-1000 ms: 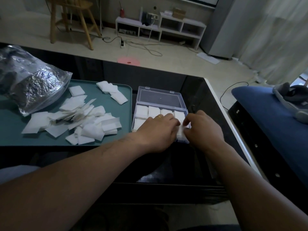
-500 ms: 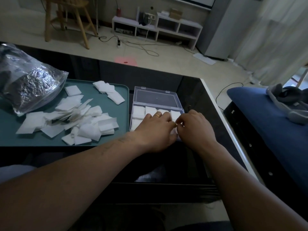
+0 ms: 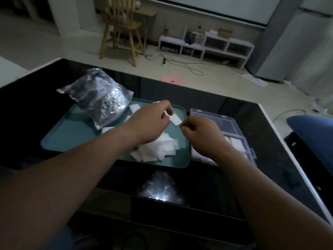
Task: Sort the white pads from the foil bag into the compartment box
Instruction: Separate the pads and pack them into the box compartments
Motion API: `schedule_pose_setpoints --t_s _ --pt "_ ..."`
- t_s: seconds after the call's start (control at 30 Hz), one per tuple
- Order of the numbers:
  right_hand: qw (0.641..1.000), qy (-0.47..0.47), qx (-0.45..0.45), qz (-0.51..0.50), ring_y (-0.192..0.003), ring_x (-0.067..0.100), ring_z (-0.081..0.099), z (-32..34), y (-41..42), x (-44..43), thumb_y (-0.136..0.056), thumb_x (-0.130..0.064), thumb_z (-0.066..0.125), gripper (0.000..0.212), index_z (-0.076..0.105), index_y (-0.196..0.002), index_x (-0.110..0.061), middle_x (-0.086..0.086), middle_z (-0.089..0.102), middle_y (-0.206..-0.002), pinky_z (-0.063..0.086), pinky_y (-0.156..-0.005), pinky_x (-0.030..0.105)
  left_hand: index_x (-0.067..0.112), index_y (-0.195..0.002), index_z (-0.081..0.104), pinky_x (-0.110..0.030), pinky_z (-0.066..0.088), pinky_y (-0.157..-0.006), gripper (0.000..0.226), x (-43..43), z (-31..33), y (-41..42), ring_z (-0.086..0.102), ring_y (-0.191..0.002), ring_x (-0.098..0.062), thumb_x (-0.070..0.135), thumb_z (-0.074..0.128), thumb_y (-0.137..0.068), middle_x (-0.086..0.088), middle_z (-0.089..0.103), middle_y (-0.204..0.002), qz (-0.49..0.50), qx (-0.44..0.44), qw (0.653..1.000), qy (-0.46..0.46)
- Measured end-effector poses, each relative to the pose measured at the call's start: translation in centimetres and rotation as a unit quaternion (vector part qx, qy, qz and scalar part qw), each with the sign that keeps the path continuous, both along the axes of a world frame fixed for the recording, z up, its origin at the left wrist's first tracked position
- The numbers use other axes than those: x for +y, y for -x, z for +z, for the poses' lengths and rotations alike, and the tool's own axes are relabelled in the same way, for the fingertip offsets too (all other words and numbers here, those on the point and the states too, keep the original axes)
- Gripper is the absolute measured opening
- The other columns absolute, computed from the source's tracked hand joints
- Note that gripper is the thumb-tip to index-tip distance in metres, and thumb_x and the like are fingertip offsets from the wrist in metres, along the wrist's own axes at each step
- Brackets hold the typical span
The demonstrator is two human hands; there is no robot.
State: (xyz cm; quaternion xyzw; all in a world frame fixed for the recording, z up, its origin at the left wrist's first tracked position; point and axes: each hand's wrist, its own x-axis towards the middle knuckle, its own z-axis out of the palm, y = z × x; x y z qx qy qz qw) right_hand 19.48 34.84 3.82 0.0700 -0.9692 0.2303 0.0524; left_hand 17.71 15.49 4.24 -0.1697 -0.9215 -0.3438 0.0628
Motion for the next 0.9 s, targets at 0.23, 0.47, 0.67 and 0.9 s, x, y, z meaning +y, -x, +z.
schedule_pose_setpoints --t_s 0.23,0.47,0.67,0.9 --pt "0.991 -0.083 -0.052 0.092 -0.126 0.021 0.056 -0.9 3.0 -5.7 -0.091 -0.014 0.062 0.052 0.056 -0.138 -0.034 -0.004 0.058 -0.14 0.05 -0.104 0.043 0.026 -0.111 0.064 -0.036 0.05 -0.078 0.018 -9.5 -1.7 0.9 0.063 -0.091 -0.019 0.023 0.051 -0.099 0.002 0.068 -0.104 0.081 -0.06 0.994 0.048" --pt "0.963 -0.201 -0.037 0.175 -0.135 0.018 0.047 -2.5 4.0 -7.6 -0.095 -0.025 0.064 0.048 0.056 -0.137 -0.045 -0.013 0.054 -0.143 0.038 -0.111 0.049 0.029 -0.126 0.056 -0.04 0.044 -0.097 0.035 -8.5 -4.6 2.0 0.057 -0.116 -0.026 0.039 0.061 -0.093 -0.002 0.053 -0.128 -0.005 -0.066 0.977 0.205" --pt "0.973 -0.161 0.006 0.165 -0.112 0.013 0.063 -2.9 4.1 -7.1 -0.101 -0.032 0.062 0.023 0.066 -0.122 -0.041 -0.014 0.066 -0.123 0.047 -0.1 0.043 0.037 -0.127 0.047 -0.049 0.045 -0.102 0.046 -8.6 -5.5 2.0 0.056 -0.117 -0.026 0.045 0.067 -0.087 0.0 0.049 -0.129 -0.021 -0.061 0.976 0.209" --pt "0.976 -0.143 0.048 0.159 -0.094 0.011 0.06 -3.0 3.4 -6.2 -0.096 -0.03 0.069 0.005 0.066 -0.101 -0.031 -0.011 0.064 -0.104 0.055 -0.086 0.039 0.039 -0.118 0.05 -0.037 0.044 -0.082 0.036 -7.7 -5.2 2.2 0.056 -0.112 -0.022 0.05 0.067 -0.088 0.004 0.049 -0.125 -0.034 -0.039 0.977 0.206"
